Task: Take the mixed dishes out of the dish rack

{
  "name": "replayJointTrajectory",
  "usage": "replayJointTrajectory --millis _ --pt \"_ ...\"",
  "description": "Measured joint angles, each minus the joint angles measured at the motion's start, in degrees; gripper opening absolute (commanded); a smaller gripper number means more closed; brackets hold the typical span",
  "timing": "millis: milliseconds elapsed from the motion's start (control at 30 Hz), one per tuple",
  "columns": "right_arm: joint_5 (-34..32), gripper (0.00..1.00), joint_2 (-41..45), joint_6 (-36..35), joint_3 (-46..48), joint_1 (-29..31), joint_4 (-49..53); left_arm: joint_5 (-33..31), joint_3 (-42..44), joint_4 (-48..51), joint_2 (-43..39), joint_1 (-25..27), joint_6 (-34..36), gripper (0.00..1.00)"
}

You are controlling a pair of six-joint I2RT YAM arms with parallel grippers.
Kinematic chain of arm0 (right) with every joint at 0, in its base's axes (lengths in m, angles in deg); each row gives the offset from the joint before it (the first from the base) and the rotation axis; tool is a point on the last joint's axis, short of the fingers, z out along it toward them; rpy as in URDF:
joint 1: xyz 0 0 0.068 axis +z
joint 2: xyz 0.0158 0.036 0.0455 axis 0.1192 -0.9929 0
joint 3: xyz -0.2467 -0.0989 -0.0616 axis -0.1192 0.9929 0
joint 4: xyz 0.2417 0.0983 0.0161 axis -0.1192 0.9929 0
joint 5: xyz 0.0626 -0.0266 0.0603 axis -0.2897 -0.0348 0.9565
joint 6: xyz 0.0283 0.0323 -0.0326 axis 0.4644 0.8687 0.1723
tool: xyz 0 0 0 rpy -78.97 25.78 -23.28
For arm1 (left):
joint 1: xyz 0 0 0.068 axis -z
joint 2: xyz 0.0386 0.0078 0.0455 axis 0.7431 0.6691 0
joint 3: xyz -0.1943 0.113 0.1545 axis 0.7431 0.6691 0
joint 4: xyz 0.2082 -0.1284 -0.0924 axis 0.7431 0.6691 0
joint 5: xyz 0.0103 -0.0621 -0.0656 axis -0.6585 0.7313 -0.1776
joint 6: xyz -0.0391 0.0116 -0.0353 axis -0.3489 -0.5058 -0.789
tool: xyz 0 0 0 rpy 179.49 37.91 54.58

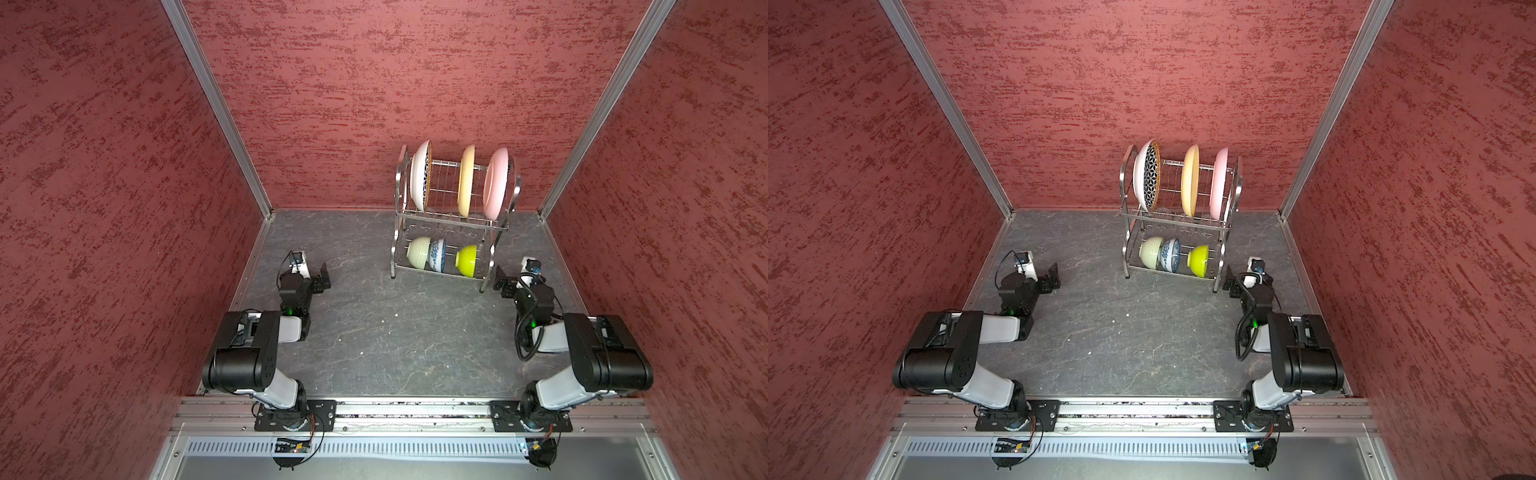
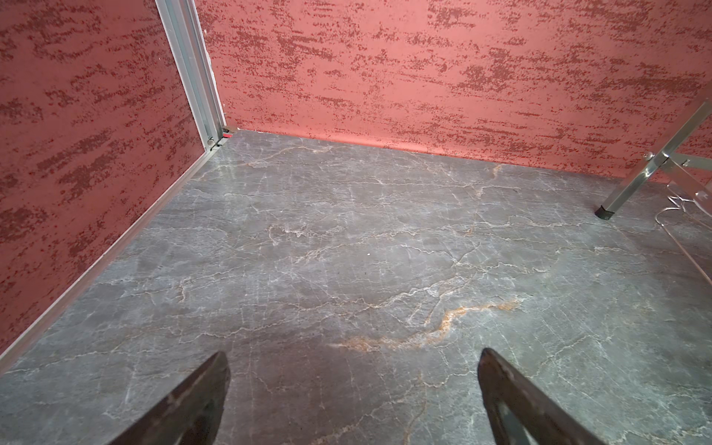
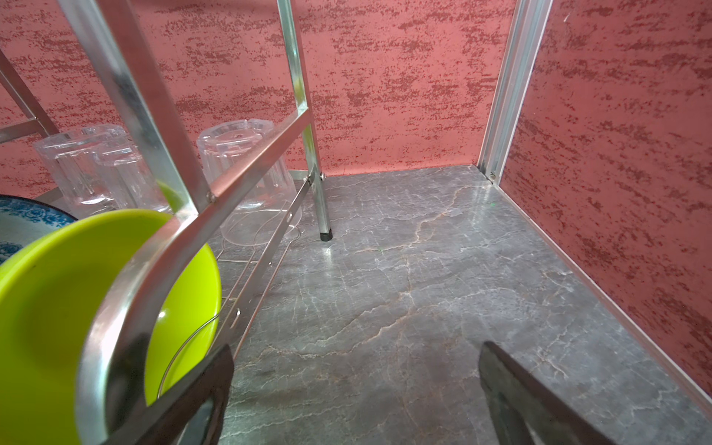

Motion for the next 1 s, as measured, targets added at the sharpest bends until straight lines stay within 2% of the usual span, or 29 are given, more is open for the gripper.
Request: replayJointTrajectory --millis 133,300,367,467,667,833,1000 --pt "-1.3 0.99 1.5 0.4 1.2 0.0 -0.4 0.0 -0.3 2.9 -1.5 0.0 0.0 0.99" --pt "-5.9 0.99 14.9 2.1 2.7 0.0 4.9 -0.9 -3.3 11.9 -10.6 0.2 -0.3 0.99" --pt "-8.4 0.99 19.6 4.2 1.9 0.1 7.8 -4.6 -4.5 15.3 -15.2 0.7 -3.8 1.00" --pt "-11.7 0.99 25.7 7.8 1.1 0.1 13.8 -10.6 -8.1 26.2 -22.2 0.9 -11.9 1.00" --pt "-16.6 0.99 33.7 14.3 -5.7 0.1 29.7 -14.3 -16.1 43.2 -32.4 0.9 -21.7 0.99" --pt "-17.0 0.85 39.7 16.5 -12.3 0.8 42.2 -9.1 -21.8 51.4 -37.4 0.6 -25.6 1.00" --pt "-15.2 0.66 41.4 16.7 -22.6 1.9 53.9 -1.7 -32.1 56.3 -35.7 0.9 -27.7 0.98"
